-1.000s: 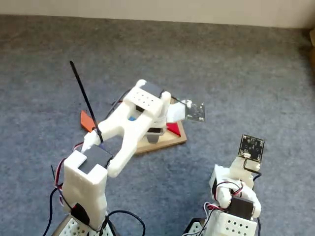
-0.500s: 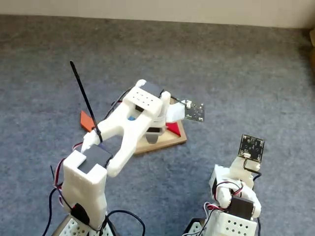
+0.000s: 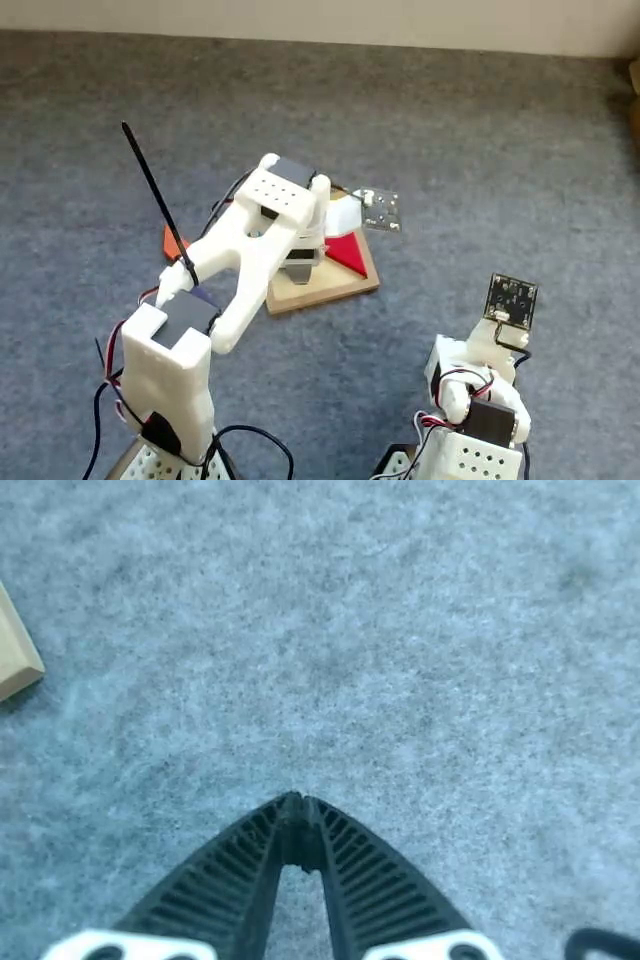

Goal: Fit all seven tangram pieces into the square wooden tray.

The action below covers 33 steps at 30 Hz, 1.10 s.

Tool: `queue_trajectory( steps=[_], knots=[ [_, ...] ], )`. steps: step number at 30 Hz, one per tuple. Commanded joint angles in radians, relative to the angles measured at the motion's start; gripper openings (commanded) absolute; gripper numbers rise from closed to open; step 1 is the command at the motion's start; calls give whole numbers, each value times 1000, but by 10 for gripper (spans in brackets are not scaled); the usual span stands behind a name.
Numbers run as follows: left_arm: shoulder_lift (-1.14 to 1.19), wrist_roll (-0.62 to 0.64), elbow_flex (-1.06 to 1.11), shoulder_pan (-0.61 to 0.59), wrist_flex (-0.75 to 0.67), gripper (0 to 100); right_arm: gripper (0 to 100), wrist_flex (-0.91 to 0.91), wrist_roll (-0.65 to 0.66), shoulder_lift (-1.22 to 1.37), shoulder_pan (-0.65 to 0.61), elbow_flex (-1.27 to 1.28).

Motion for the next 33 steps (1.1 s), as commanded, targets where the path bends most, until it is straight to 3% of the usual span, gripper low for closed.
queue_trajectory(
  steps=[1,17,23,29,33],
  knots=[
    [-61,69,-54,-13,-9,243,5,8,9,-19,-1,139],
    [-71,81,-30,-8,-52,165,5,8,9,-19,-1,139],
    [-73,299,-93,31,-44,165,5,8,9,-19,-1,139],
    [-61,655,-88,90,-44,165,5,8,9,-19,-1,139],
    [-62,793,-35,107,-49,165,5,8,9,-19,-1,139]
  ],
)
